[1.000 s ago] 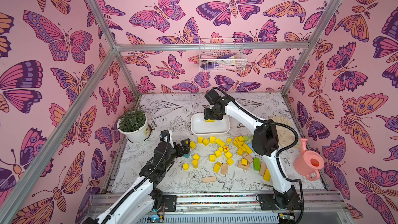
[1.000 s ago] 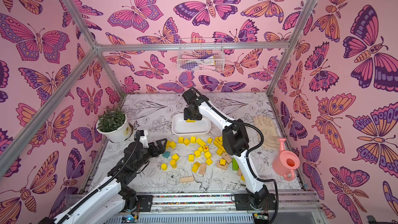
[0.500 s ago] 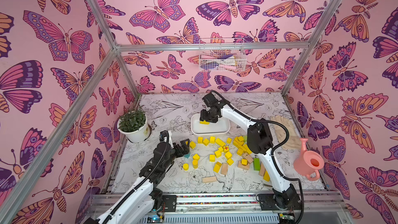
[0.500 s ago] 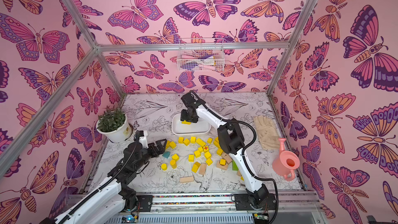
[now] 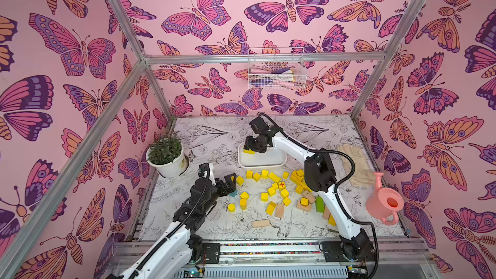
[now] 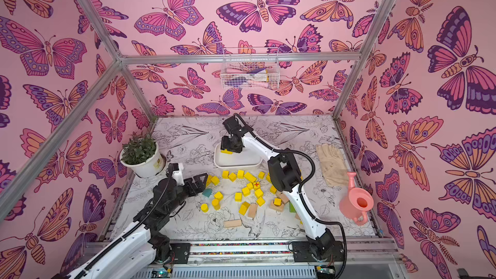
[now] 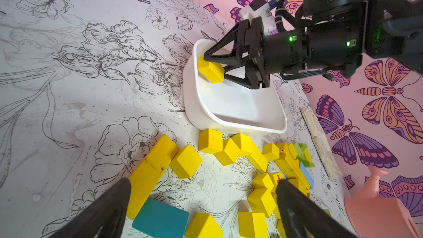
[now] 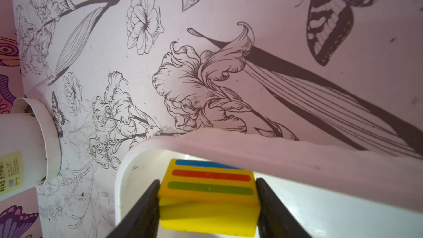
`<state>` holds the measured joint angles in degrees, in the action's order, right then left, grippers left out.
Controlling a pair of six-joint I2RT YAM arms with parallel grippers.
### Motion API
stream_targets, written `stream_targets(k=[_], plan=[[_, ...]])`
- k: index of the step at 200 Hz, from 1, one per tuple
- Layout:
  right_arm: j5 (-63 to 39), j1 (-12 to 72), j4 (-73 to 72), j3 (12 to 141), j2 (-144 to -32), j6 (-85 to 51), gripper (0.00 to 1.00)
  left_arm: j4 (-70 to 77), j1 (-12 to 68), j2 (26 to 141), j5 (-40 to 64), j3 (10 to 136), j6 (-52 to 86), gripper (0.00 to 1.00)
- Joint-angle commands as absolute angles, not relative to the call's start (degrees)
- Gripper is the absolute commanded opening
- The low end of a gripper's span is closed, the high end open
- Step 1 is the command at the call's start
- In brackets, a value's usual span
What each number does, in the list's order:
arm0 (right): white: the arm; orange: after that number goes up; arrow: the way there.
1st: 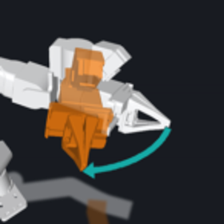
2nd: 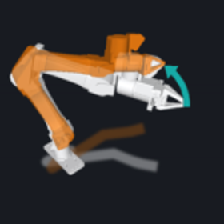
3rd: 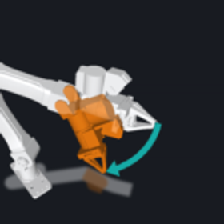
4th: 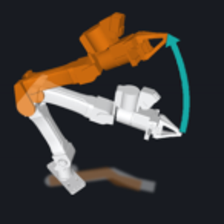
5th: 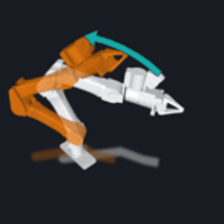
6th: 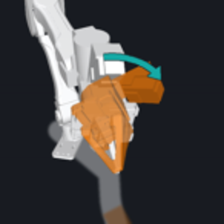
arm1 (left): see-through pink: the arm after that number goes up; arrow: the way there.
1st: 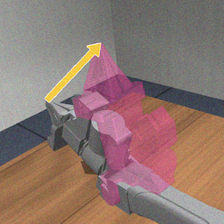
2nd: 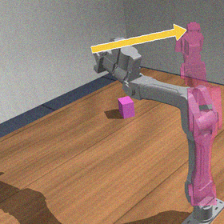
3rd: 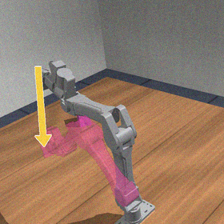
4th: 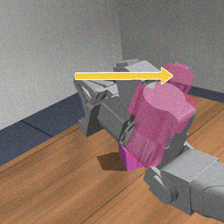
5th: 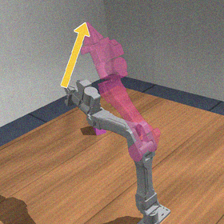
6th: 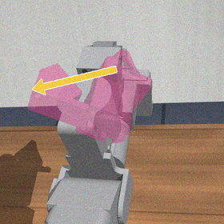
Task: Pick out the yellow building blocks
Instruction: Place the building block in the storage box, then pick up the building block from the center of the board.
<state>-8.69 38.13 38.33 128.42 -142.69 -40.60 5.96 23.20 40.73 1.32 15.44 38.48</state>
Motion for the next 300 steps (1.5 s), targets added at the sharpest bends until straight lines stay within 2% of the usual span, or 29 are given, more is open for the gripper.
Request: stream_targets(k=[1, 13, 47, 96, 133, 145, 174, 181, 186, 204, 212, 241, 251, 278, 300], plan=[[-9.14, 38.43, 37.0, 124.29, -136.05, -37.8, 0.64, 6.24, 22.77, 40.84, 1.17, 14.98, 38.8, 1.0], [-9.22, 38.45, 36.08, 121.0, -132.64, -36.51, 0.67, 5.81, 22.69, 41.27, 0.89, 15.36, 38.93, 1.0], [-9.38, 38.41, 35.51, 114.47, -125.21, -33.15, 0.82, 4.78, 22.59, 42.51, 0.35, 16.3, 39.25, 1.0], [-6.9, 38.35, 35.05, 104.37, -113.94, -30.29, 0.78, 3.74, 22.59, 43.04, -0.56, 17.03, 39.81, 1.0], [-3.51, 38.36, 30.21, 83.19, -98.56, -28.72, 0.78, 2.0, 22.5, 46.0, -1.14, 18.3, 40.21, 0.98], [-2.77, 38.33, 28.36, 75.44, -93.14, -28.78, 0.75, 1.78, 22.52, 47.64, -1.14, 20.64, 40.34, 0.97], [-0.87, 38.37, 25.63, 59.53, -80.38, -30.12, 0.55, 2.19, 22.41, 51.39, -0.49, 22.1, 40.6, 0.93], [-0.34, 38.37, 25.37, 56.63, -77.74, -30.49, 0.54, 2.28, 22.41, 51.91, -0.22, 22.3, 40.5, 0.93], [-0.02, 38.4, 25.09, 54.83, -76.13, -30.74, 0.57, 2.37, 22.41, 52.26, -0.05, 22.45, 40.43, 0.93], [0.3, 38.38, 24.51, 49.5, -71.29, -30.92, 0.8, 2.81, 22.41, 52.73, 0.95, 22.53, 40.04, 0.94], [0.57, 38.32, 24.67, 47.82, -69.74, -31.28, 0.87, 2.97, 22.41, 52.66, 1.42, 22.49, 39.8, 0.94], [-0.44, 38.39, 22.95, 41.45, -65.41, -34.13, 0.94, 2.22, 22.59, 52.56, 4.65, 23.25, 38.3, 0.9], [-1.09, 38.39, 22.06, 39.69, -64.03, -35.12, 0.93, 0.25, 23.12, 52.99, 6.59, 24.63, 37.39, 1.0], [-1.45, 38.39, 19.56, 35.93, -59.88, -36.48, 1.0, -9.5, 28.64, 53.79, 5.18, 29.9, 36.04, 1.0], [-1.21, 38.41, 17.09, 33.17, -57.22, -37.24, 0.99, -16.28, 33.11, 53.66, 2.74, 33.15, 36.39, 1.0]])
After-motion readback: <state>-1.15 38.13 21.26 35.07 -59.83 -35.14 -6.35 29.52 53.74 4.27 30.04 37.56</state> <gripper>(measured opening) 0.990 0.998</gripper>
